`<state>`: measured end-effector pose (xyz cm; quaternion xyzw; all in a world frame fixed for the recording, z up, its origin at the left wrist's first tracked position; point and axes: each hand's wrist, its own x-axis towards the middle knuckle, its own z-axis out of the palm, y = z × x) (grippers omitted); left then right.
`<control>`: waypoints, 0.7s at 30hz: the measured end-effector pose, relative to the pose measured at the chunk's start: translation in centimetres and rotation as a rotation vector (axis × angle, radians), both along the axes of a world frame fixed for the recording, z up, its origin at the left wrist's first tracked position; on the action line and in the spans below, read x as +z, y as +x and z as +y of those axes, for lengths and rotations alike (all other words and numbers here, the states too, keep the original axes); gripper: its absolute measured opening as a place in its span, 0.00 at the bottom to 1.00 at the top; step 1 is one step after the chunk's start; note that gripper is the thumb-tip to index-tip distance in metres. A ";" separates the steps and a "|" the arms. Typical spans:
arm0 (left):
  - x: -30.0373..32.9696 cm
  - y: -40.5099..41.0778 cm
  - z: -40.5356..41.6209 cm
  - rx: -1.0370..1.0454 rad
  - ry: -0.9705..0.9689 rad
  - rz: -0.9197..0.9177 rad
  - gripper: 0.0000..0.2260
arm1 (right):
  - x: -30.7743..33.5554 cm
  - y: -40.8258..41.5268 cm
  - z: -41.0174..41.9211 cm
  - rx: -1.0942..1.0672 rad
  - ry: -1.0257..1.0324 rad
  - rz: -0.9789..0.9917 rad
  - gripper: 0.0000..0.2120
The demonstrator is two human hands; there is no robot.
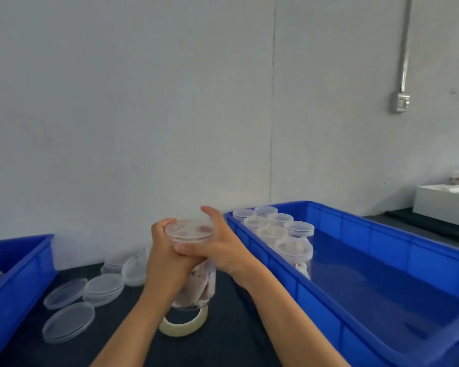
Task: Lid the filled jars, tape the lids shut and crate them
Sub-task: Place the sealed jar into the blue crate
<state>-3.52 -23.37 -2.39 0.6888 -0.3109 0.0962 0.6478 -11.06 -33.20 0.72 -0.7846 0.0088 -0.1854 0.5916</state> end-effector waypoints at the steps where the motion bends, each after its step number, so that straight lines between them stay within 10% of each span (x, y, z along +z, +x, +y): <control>1: 0.7 -0.4 -0.7 -0.037 0.003 0.017 0.38 | 0.8 -0.4 -0.4 -0.054 0.004 -0.019 0.45; 10: 3.6 -5.0 -9.3 -0.344 0.099 -0.055 0.30 | 6.2 -5.0 -9.6 -0.581 -0.121 -0.221 0.45; 21: 1.5 -8.2 -21.6 -0.532 0.377 -0.099 0.35 | 2.0 -8.1 -21.5 -0.932 -0.224 -0.025 0.43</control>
